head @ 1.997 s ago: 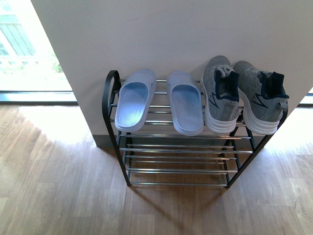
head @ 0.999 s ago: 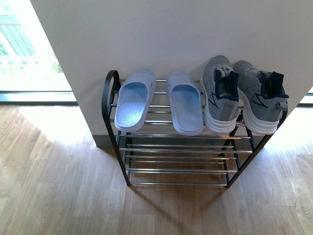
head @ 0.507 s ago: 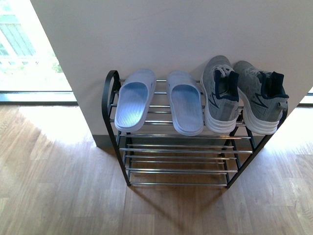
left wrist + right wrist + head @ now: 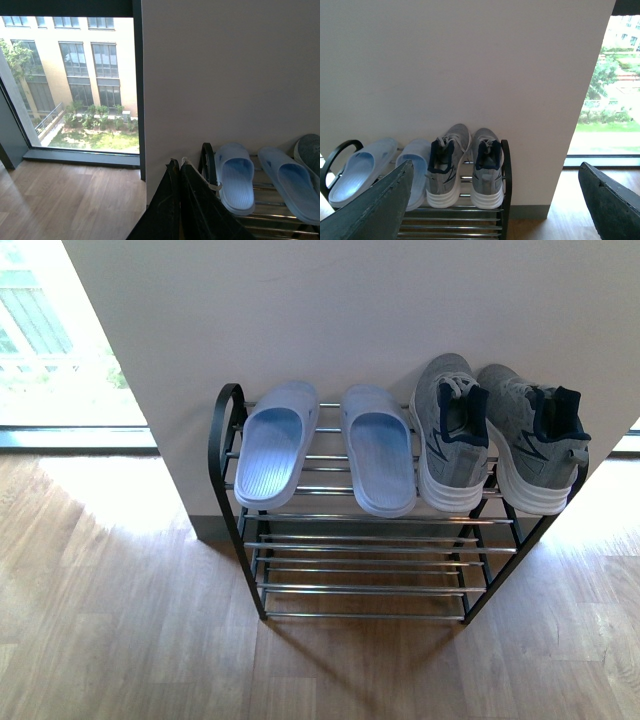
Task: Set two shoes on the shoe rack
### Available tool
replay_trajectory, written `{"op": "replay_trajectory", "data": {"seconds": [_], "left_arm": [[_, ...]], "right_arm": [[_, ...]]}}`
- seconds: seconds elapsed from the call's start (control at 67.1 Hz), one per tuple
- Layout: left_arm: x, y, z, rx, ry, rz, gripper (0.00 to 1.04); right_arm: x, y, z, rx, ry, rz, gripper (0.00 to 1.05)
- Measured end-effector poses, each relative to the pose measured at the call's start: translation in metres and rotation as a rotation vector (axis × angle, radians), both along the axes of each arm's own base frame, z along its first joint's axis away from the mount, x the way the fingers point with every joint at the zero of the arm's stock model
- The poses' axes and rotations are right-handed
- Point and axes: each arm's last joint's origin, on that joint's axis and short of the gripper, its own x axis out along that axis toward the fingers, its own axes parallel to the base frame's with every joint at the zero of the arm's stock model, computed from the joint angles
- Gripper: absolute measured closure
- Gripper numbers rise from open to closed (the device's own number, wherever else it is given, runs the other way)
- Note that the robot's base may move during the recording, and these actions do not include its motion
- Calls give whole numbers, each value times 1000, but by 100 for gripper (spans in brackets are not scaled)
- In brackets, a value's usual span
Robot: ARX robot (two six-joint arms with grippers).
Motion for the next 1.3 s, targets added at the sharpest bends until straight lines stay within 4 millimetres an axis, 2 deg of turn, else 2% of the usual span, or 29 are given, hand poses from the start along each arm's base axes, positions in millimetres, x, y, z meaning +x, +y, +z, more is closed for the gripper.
{"op": "replay_trajectory", "data": {"seconds": [0.164, 0.373, 0.477, 0.835, 1.297], "left_arm": [[-10, 0, -4, 0, 18, 0, 104], [-11, 0, -4, 0, 18, 2, 102], [-11, 0, -4, 0, 17, 2, 74], [-11, 0, -4, 0, 17, 2, 9], [-11, 0, -4, 2, 16, 2, 9]], "right_arm": [[0, 0, 0, 0, 0, 0, 9], [0, 0, 0, 0, -1, 0, 9], [0, 0, 0, 0, -1, 0, 9], [0, 0, 0, 0, 0, 0, 9], [0, 0, 0, 0, 0, 0, 9]]}}
